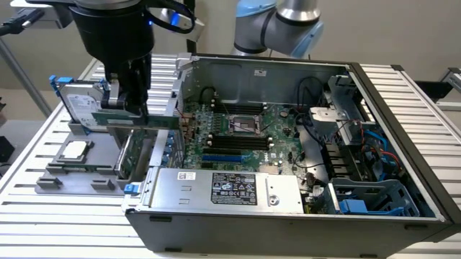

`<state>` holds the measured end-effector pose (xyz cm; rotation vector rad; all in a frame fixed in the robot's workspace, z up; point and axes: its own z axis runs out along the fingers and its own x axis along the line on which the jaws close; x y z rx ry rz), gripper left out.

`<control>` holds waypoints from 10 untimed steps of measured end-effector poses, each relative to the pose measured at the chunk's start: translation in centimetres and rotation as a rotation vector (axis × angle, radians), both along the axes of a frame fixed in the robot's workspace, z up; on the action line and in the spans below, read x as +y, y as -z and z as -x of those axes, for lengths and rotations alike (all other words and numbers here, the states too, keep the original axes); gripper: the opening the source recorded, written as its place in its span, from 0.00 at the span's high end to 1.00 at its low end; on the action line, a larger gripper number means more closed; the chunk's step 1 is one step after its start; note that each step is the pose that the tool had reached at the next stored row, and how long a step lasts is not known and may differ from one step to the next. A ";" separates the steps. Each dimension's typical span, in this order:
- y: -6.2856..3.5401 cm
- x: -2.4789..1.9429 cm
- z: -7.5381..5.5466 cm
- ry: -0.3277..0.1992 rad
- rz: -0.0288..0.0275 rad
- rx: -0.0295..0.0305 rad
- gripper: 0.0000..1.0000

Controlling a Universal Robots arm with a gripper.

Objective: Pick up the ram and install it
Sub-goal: 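Pick up the ram and move it above insertion slot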

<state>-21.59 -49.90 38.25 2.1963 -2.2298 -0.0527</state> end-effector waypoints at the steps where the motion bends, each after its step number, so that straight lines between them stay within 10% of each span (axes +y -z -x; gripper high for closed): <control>1: -0.02 0.00 -0.4 0.000 0.0000 -0.0001 1.00; 10: -0.04 0.00 -4.5 0.000 -0.0025 -0.0001 1.00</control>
